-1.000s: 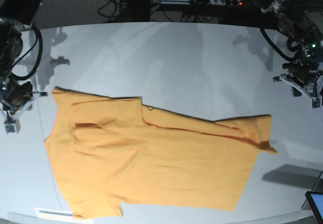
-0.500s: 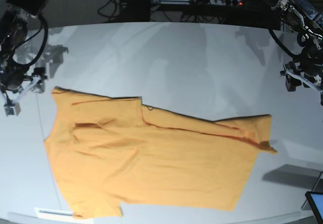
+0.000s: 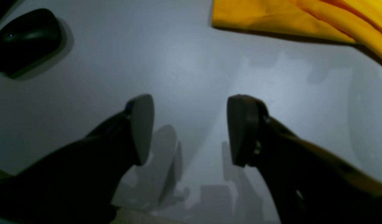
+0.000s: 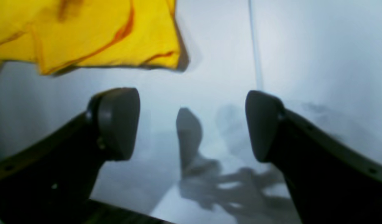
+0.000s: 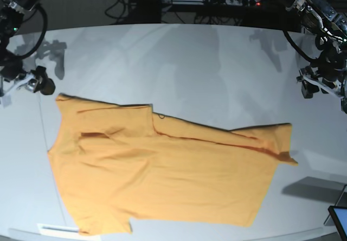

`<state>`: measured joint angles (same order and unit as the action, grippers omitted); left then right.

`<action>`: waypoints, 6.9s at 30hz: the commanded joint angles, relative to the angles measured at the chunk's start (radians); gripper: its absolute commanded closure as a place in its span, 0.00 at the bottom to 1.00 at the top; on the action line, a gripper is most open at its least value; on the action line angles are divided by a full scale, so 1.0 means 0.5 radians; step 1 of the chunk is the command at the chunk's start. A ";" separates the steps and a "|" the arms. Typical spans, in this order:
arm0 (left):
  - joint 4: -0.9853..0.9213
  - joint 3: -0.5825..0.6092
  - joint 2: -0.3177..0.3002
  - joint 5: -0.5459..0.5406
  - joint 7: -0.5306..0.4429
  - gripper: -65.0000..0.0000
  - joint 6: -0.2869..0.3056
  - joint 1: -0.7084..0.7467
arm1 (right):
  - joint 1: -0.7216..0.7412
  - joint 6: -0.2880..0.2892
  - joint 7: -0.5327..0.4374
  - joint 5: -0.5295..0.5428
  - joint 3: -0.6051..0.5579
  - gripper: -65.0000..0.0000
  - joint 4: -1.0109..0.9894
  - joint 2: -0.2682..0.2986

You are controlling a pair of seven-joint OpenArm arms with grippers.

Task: Fold the T-shirt properly
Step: 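Move the right gripper to the folded edge by the sleeve, then lower the left gripper onto the folded edge near the collar and grasp, then pull the folded edge back toward the arms with both grippers, flattening the shirt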

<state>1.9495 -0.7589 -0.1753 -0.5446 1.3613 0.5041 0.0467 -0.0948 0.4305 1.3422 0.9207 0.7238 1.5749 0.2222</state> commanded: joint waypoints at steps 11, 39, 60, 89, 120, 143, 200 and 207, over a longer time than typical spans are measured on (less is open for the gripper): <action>0.030 -0.012 -0.035 -0.017 -0.045 0.43 0.003 -0.021 | 0.028 -0.473 -0.022 0.735 -0.071 0.20 -0.178 0.097; 0.030 -0.015 -0.031 -0.017 -0.048 0.44 0.003 -0.024 | 0.249 -0.550 -0.053 0.821 -0.268 0.20 -0.610 0.125; 0.030 -0.015 -0.031 -0.017 -0.048 0.44 0.003 -0.067 | 0.421 -0.543 -0.157 0.824 -0.544 0.21 -0.877 0.122; -0.712 -0.079 0.008 -0.011 -0.048 0.44 -0.006 -0.172 | 0.446 -0.546 -0.142 0.821 -0.575 0.99 -0.890 0.122; -1.461 -0.488 -0.047 -0.017 -0.370 0.08 0.388 -0.568 | 0.384 -0.546 -0.139 0.827 -0.575 0.99 -0.881 0.125; -2.179 -0.328 -0.062 -0.017 -0.561 0.08 0.388 -0.945 | 0.360 -0.546 -0.139 0.827 -0.575 0.99 -0.877 0.137; -1.424 -0.325 0.024 -0.250 -0.269 1.00 0.388 -0.387 | 0.044 -0.553 -0.105 0.827 -0.200 1.00 -0.623 0.140; -1.357 -0.322 0.036 -0.290 -0.269 1.00 0.388 -0.248 | -0.002 -0.553 -0.096 0.827 -0.200 1.00 -0.623 0.140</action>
<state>1.2610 -0.9161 -0.1413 -0.7498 1.1976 0.7090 -0.0830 -0.0921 0.1589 1.3075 1.3399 0.6151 1.2541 0.2722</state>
